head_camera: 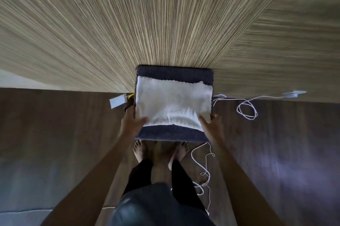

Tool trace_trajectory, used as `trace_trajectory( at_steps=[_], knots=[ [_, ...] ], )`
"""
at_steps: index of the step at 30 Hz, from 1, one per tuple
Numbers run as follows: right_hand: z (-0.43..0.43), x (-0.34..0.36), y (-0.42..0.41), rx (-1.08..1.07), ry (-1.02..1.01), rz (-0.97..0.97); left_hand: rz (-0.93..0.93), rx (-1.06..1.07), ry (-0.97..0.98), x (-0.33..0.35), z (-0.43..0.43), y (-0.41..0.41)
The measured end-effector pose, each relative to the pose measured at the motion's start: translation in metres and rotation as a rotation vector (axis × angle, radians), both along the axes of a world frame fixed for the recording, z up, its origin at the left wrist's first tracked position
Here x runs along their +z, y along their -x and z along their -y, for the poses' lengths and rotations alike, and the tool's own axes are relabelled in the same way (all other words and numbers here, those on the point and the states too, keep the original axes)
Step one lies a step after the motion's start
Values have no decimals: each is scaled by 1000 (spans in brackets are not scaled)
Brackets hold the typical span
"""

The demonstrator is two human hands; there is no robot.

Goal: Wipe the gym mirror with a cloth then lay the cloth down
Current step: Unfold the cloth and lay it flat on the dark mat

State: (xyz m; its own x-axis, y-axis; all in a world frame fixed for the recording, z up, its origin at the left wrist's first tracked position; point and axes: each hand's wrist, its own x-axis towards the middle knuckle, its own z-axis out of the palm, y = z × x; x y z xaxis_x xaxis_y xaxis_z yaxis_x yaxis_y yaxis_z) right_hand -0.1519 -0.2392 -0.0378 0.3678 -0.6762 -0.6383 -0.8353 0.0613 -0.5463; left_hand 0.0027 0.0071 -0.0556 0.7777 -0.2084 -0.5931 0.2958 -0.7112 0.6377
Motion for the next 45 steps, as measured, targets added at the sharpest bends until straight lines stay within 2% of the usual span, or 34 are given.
trace_trajectory(
  at_steps=[2, 6, 9, 12, 15, 18, 22, 25, 28, 32, 34, 36, 38, 40, 42, 43, 45],
  knots=[
    [3, -5, 3, 15, -32, -31, -41, 12, 23, -6, -11, -2],
    [15, 11, 7, 52, -73, 82, -150, 30, 158, -38, -44, -11],
    [16, 2, 32, 32, -141, 104, -183, 52, 125, -5, -45, 7],
    [5, -8, 55, -43, -70, 33, -101, 11, 10, 0, -43, 35],
    [1, -9, 36, -29, 146, 50, 68, 87, -103, 2, -26, 30],
    [7, -14, -11, 17, 245, 74, 169, 53, -78, 2, 2, 0],
    [27, -7, -71, 178, 267, 21, 164, 105, -31, 6, 35, -51],
    [48, -8, -87, 184, 127, 128, 142, 101, -56, 5, 42, -71],
    [68, -9, -83, 218, 107, 175, 166, 115, -49, 2, 34, -79],
    [70, -11, -80, 138, 354, 144, 192, 209, -2, 2, 39, -79],
    [50, -17, -85, 183, 627, 81, 244, 206, 31, 5, 52, -74],
    [17, -18, -95, 388, 798, 183, 384, 149, 41, 6, 64, -65],
    [-12, -24, -100, 768, 792, 253, 583, 23, -51, -4, 70, -53],
    [-15, -43, -93, 1027, 772, 197, 749, -271, -145, -18, 65, -36],
    [3, -54, -81, 980, 730, 96, 870, -648, -196, -36, 50, -22],
    [12, -55, -74, 884, 705, 35, 888, -745, -238, -44, 39, -18],
    [29, -52, -65, 686, 648, -89, 860, -757, -344, -52, 22, -15]
  ],
)
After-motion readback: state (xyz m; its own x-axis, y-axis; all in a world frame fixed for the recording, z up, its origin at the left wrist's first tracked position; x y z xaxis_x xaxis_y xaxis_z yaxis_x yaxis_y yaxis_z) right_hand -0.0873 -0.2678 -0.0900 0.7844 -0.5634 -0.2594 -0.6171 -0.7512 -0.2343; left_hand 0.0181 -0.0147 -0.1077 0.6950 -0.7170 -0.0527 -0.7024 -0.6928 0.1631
